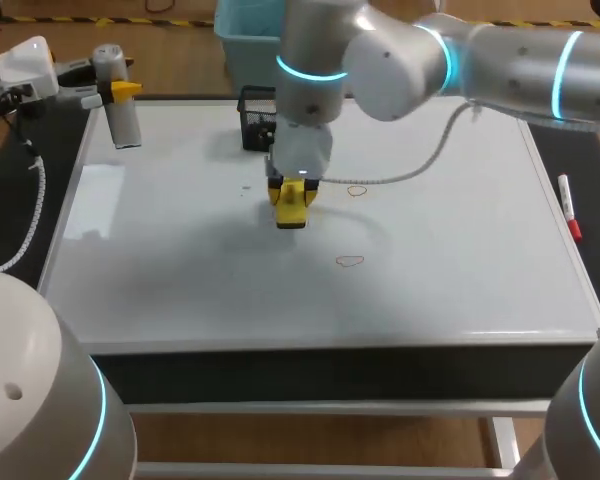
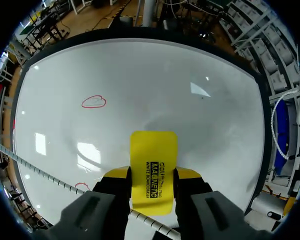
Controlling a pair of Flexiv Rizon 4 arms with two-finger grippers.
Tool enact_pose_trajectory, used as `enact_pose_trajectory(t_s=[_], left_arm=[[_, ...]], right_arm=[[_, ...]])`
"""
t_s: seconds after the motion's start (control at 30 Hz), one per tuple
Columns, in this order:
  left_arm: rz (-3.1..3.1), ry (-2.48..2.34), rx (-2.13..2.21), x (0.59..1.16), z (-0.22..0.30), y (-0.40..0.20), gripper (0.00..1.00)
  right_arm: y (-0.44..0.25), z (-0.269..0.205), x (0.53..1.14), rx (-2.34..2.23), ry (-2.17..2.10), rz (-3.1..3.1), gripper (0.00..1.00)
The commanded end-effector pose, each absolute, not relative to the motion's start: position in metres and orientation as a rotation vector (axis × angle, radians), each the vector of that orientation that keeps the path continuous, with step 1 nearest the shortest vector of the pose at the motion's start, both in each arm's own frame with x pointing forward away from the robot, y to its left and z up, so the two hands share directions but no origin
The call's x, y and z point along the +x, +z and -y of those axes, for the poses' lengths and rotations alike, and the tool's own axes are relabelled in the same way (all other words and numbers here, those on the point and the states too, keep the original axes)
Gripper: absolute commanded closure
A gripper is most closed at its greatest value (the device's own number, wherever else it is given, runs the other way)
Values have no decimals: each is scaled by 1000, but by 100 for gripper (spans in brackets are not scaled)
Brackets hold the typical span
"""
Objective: Pick up the inspection probe, press it on each red-marked spot on the whiteboard one by one, put down the probe, pick up the eraser, and wipe off all the red marks.
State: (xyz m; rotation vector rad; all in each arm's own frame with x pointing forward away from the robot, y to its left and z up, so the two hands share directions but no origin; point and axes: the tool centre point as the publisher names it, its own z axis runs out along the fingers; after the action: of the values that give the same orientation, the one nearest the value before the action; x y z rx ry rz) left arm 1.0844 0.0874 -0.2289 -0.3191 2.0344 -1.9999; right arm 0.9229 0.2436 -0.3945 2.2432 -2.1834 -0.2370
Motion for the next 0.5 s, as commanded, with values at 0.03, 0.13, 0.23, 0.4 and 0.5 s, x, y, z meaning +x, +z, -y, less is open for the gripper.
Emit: enact_pose_trajectory(t_s=[0.03, 0.13, 0.23, 0.4, 0.5], left_arm=[[-2037, -2003, -316, 1086, -88, -228, 100], [-2037, -2003, -316, 1086, -88, -228, 100], [-2037, -2003, -316, 1086, -88, -228, 100], [-2037, -2003, -316, 1086, -88, -228, 100], [-2037, -2003, -316, 1086, -88, -228, 100]], right_arm=[[-403, -260, 929, 2189, -134, 2120, 100], [-408, -263, 930, 2184, -126, 2114, 100], [-412, -264, 931, 2179, -133, 2113, 100], [-415, -265, 933, 2175, -135, 2110, 100], [-415, -264, 933, 2177, -138, 2111, 100]])
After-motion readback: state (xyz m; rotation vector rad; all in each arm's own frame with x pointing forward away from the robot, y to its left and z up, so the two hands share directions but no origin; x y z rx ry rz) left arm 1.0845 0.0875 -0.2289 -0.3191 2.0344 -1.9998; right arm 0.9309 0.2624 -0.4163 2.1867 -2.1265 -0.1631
